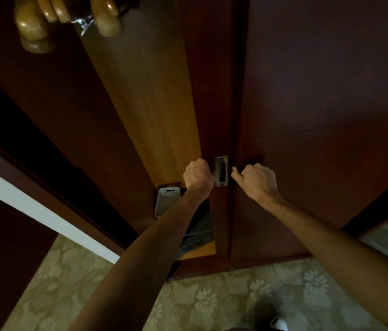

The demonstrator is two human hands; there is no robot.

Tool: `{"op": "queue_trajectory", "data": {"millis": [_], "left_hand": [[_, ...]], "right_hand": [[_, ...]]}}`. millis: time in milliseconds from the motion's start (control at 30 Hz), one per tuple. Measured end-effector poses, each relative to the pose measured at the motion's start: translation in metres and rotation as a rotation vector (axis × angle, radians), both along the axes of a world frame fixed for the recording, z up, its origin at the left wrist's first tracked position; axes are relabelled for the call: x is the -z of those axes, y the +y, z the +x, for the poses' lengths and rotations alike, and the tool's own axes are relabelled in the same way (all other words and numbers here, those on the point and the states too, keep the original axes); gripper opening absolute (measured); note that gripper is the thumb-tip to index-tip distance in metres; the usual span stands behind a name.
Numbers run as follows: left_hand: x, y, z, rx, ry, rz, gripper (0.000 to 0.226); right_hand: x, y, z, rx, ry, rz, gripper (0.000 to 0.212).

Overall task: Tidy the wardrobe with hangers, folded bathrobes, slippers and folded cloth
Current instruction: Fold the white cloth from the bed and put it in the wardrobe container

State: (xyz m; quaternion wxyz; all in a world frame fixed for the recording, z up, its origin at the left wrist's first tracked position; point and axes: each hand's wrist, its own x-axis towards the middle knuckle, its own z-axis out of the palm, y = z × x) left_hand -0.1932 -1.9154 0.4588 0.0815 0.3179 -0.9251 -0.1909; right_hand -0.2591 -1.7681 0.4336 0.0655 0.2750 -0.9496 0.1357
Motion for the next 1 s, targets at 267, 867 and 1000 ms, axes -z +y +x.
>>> {"op": "queue_trajectory", "data": {"millis": [267,867,1000], "left_hand": [[0.0,0.037,-0.027,-0.01,0.014,0.012,0.027],[0.005,0.097,-0.067,-0.01,0.025,-0.025,0.021],[0.006,0.102,-0.073,0.008,0.013,-0.026,0.02]], "right_hand": [[-0.003,0.038,-0.03,-0.047,-0.003,0.017,0.058],[0.009,0.093,-0.08,-0.08,-0.054,-0.018,0.062],[0.008,0.091,-0.08,-0.077,-0.067,0.005,0.066]]}}
